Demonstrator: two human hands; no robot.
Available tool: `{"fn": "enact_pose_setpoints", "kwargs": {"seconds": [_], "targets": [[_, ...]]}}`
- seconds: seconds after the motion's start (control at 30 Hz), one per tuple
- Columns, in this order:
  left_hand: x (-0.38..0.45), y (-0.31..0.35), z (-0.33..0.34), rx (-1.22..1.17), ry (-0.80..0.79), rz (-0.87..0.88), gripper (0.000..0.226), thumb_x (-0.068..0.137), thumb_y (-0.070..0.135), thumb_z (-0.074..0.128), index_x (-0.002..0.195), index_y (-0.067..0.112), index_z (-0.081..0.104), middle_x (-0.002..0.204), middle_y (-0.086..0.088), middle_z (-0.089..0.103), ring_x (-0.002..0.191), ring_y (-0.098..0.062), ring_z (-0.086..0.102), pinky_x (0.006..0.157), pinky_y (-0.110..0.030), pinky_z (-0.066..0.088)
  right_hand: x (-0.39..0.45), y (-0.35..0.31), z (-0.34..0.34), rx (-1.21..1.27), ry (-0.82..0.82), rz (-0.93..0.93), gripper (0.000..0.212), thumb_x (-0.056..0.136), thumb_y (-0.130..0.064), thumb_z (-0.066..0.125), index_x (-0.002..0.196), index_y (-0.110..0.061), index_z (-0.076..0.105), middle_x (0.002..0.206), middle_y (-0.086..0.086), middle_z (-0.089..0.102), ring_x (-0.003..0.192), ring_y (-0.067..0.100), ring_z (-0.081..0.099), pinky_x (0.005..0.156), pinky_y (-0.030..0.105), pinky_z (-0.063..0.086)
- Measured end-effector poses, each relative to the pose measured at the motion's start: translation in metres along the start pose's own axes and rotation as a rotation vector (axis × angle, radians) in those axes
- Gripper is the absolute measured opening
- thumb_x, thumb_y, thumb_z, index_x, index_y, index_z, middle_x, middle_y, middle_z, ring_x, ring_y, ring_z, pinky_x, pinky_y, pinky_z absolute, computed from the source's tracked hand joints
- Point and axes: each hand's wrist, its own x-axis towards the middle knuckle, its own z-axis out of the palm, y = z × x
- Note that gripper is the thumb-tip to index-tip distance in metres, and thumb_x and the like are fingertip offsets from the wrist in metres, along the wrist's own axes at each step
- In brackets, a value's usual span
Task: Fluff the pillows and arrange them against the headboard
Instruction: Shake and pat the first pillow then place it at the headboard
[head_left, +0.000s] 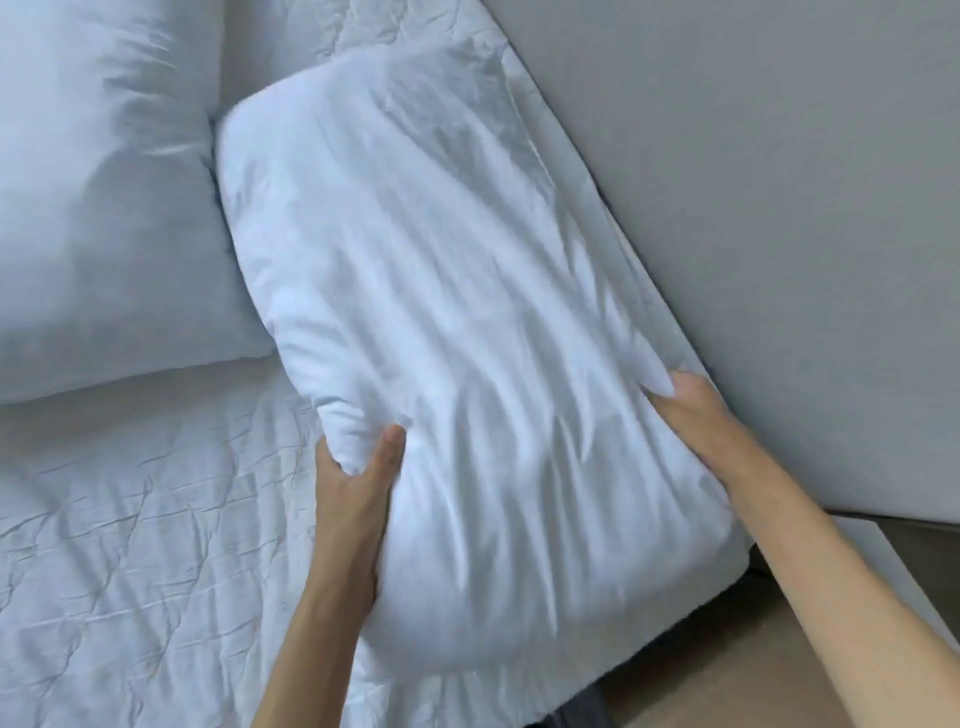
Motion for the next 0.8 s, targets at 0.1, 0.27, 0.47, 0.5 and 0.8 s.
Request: {"fn": "enact_pose_setpoints", "kwargs": {"seconds": [0.1,0.27,0.47,0.5,0.8], "targets": [[-0.038,-0.028,0.019,-0.007,-0.13,-0.094,0.053,0.085,0.044,0.072,0.134,0.032,0.057,0.122,0.012,0.072,0.11,-0.007,0.07,0.091,-0.035,0.054,-0.046,-0.001,-0.049,0.034,0.104,-0.051,0.052,0.059,-0.07,0.077,0.09,-0.029,0.071,0.074,-0.025,0.074,0.065,-0.011,0.067,0.054,0.01,0.049],[-0.065,-0.092,0.005,0.521,-0.525,-0.081,0.067,0.075,0.072,0.066,0.119,0.02,0.064,0.105,0.005,0.072,0.104,-0.02,0.07,0.09,-0.043,0.055,-0.051,0.073,-0.082,-0.706,0.387,0.222,0.038,0.085,-0.051,0.059,0.09,-0.014,0.061,0.108,0.018,0.07,0.099,0.035,0.064,0.078,0.038,0.048],[-0.013,-0.071,-0.001,-0.029,-0.114,-0.358,0.07,0.079,0.063,0.07,0.123,0.013,0.052,0.076,0.001,0.062,0.066,-0.017,0.061,0.063,-0.031,0.052,-0.014,0.062,-0.045,-0.33,0.291,0.053,0.065,0.087,-0.057,0.062,0.138,-0.019,0.052,0.136,0.004,0.061,0.124,0.024,0.059,0.106,0.042,0.044],[-0.002,-0.062,0.005,-0.107,-0.09,-0.345,0.078,0.074,0.064,0.074,0.128,0.013,0.052,0.086,0.002,0.068,0.074,-0.019,0.068,0.065,-0.032,0.055,-0.006,0.058,-0.041,-0.264,0.25,0.055,0.069,0.08,-0.068,0.063,0.134,-0.025,0.054,0.13,-0.002,0.065,0.118,0.019,0.063,0.104,0.043,0.048],[0.07,0.02,0.038,-0.2,-0.275,0.001,0.063,0.077,0.012,0.074,0.136,0.002,0.055,0.125,-0.015,0.069,0.106,-0.028,0.071,0.088,-0.042,0.058,0.032,-0.024,-0.053,0.082,0.036,-0.091,0.007,0.083,-0.021,0.076,0.089,-0.017,0.074,0.088,-0.002,0.079,0.077,0.009,0.075,0.063,0.022,0.057]]}}
